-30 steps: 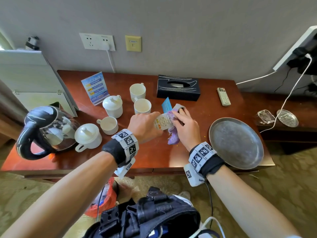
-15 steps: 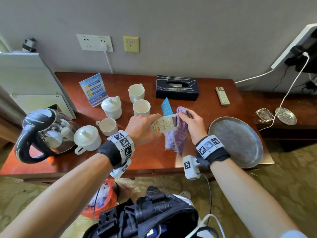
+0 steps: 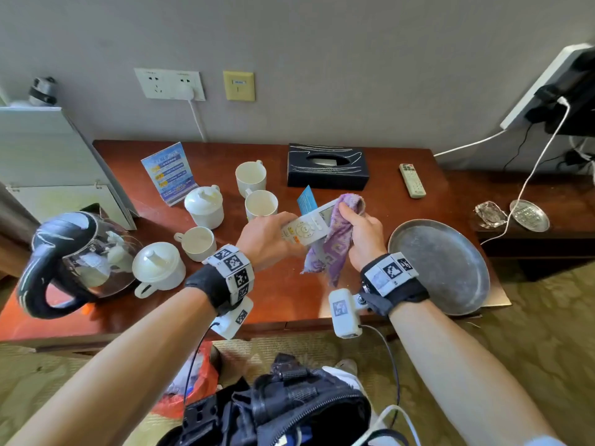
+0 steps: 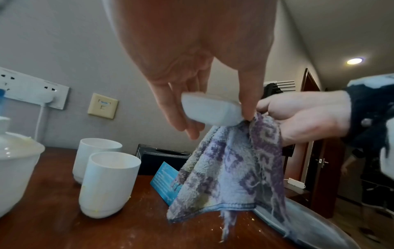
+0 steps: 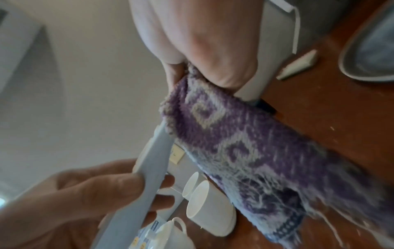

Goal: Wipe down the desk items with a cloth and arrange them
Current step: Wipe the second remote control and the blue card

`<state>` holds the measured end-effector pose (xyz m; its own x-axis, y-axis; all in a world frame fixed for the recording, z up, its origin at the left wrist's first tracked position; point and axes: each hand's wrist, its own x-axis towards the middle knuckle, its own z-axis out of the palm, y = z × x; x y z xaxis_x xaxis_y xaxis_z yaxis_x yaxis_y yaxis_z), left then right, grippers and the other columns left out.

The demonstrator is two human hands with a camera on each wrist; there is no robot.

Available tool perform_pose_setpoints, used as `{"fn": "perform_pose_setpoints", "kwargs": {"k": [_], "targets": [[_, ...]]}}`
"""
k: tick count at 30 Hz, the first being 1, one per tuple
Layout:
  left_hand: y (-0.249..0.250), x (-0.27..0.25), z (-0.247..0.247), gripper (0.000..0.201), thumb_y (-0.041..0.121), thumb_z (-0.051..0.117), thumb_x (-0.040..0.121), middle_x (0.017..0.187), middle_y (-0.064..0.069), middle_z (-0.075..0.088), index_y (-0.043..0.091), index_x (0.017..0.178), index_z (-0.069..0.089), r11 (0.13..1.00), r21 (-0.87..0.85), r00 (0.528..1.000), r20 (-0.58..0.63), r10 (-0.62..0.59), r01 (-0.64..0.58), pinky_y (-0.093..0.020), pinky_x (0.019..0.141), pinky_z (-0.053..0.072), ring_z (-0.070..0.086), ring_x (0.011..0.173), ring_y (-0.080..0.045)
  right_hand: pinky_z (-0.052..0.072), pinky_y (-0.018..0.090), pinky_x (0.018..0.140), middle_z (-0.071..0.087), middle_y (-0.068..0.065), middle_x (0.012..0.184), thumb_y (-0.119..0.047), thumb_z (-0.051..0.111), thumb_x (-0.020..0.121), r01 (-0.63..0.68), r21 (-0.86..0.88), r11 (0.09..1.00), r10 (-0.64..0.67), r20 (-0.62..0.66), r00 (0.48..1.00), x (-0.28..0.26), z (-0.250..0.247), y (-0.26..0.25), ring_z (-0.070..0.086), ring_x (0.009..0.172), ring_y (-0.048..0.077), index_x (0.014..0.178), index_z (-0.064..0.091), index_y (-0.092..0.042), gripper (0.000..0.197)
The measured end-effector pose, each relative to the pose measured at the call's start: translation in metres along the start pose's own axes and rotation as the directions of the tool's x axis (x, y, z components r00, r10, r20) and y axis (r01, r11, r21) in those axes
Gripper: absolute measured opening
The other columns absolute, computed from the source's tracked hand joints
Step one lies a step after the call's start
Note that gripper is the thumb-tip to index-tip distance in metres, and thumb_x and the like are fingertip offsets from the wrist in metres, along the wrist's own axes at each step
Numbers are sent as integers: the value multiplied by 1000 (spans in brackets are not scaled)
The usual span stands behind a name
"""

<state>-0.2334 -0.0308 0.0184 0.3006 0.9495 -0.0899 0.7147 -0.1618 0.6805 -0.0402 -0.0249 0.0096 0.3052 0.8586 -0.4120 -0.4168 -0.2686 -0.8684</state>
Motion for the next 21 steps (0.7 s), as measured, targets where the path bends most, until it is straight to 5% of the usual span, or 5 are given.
{"fn": "perform_pose_setpoints", "kwargs": {"k": [2, 8, 13, 18, 21], "targets": [[-1, 2, 0, 56, 44, 80, 77, 103, 5, 69, 24, 127, 63, 1000, 17, 1000, 8, -18, 18, -33, 75, 57, 64, 86, -12, 57, 32, 61, 72, 11, 74, -16, 67, 93, 72, -71, 995, -71, 8, 997, 3, 3, -6, 72, 66, 23, 85, 67, -4, 14], [-6, 17, 1, 50, 40, 83, 72, 103, 4, 65, 20, 116, 69, 999, -54, 1000, 15, -3, 3, -18, 57, 42, 60, 82, -10, 59, 30, 63, 73, 7, 75, -19, 61, 98, 75, -30, 997, -76, -16, 997, 12, 0, -20, 72, 66, 19, 89, 68, -6, 17], [-3, 29, 17, 49, 50, 78, 69, 95, -4, 67, 16, 103, 72, 981, -191, 998, 63, 2, 10, -31, 60, 47, 62, 78, -19, 55, 45, 90, 71, 16, 92, -14, 65, 94, 15, 25, 1000, -14, -42, 999, 14, -11, -27, 70, 85, 29, 97, 70, -4, 12], [22, 41, 38, 36, 31, 81, 80, 70, 2, 57, 1, 96, 69, 906, -409, 988, 146, -55, 110, -26, 62, 39, 49, 62, -9, 55, 48, 93, 72, 19, 105, -20, 59, 98, -48, 54, 997, 46, 31, 998, 10, -14, -15, 71, 96, 31, 107, 68, -6, 19], [35, 50, 47, 43, 39, 79, 74, 79, 2, 71, 9, 104, 73, 859, -485, 972, 231, -54, 163, -34, 73, 50, 63, 74, -12, 51, 52, 100, 70, 19, 114, -29, 56, 100, -68, 124, 990, 67, 13, 998, 20, -19, -19, 68, 105, 33, 116, 67, -9, 28]]}}
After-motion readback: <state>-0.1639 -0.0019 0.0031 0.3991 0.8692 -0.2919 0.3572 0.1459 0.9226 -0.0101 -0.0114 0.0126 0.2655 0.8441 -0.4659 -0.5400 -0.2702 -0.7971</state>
